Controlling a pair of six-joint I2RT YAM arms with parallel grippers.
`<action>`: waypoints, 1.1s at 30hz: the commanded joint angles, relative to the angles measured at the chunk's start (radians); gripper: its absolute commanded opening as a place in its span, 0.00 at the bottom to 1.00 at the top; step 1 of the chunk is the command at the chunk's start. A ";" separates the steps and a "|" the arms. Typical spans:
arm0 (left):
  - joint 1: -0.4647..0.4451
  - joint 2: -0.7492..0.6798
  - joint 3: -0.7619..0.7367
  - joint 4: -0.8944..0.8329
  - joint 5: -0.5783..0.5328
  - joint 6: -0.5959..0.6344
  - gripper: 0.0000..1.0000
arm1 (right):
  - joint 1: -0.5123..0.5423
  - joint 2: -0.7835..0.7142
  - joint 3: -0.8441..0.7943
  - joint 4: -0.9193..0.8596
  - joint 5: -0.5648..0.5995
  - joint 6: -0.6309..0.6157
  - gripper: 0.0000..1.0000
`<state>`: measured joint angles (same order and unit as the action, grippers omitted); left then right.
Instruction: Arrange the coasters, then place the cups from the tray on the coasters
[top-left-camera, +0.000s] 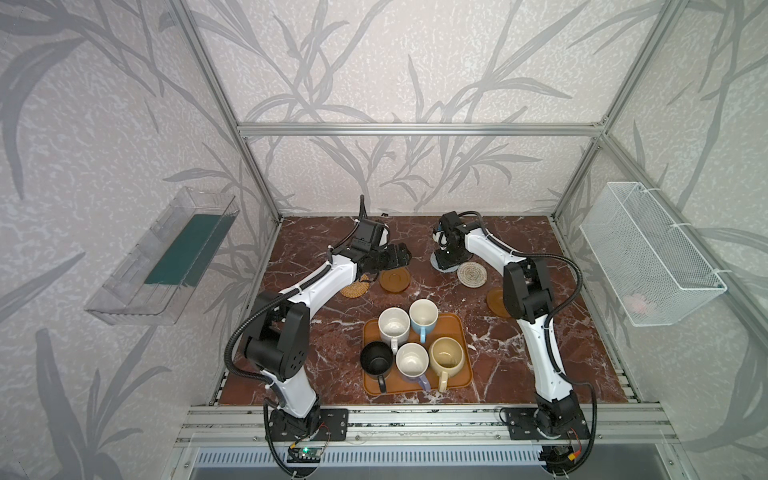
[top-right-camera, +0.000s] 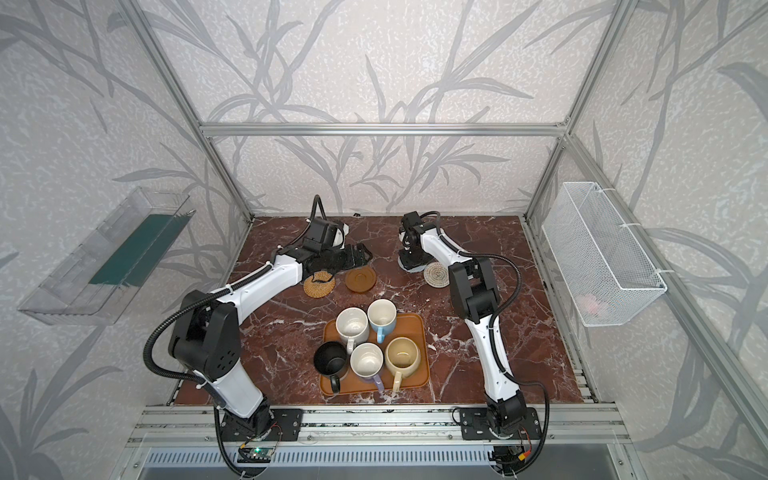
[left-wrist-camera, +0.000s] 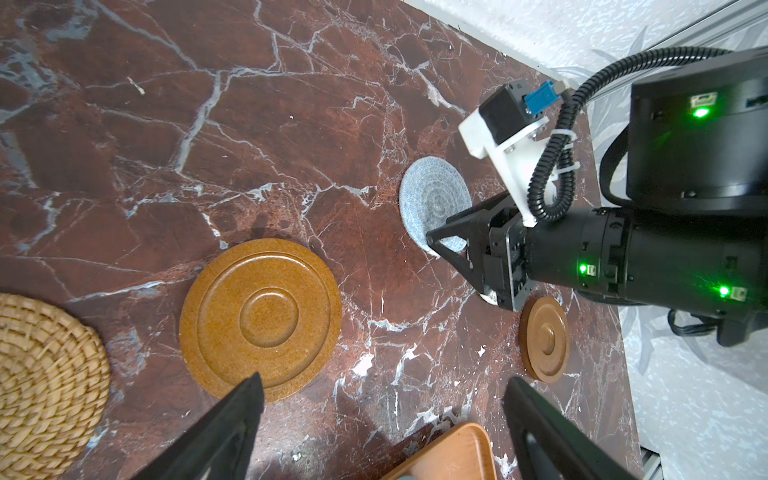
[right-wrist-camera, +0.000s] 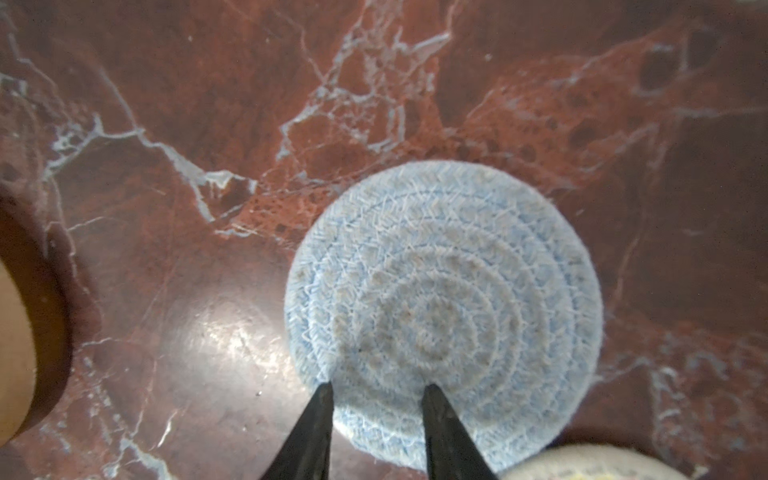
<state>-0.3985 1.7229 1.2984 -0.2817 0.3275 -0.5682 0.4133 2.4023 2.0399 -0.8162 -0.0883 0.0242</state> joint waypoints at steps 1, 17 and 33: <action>-0.003 -0.037 -0.015 0.013 0.007 -0.007 0.93 | 0.036 0.011 0.000 -0.074 -0.032 -0.019 0.36; -0.001 -0.044 -0.030 0.021 0.002 -0.008 0.93 | 0.100 -0.148 -0.259 -0.004 -0.045 0.065 0.35; -0.002 -0.079 -0.028 0.018 0.001 -0.027 0.93 | 0.103 -0.285 -0.254 0.021 -0.039 0.076 0.39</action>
<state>-0.3985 1.7035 1.2778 -0.2726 0.3344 -0.5808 0.5125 2.2185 1.7916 -0.7879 -0.1238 0.0853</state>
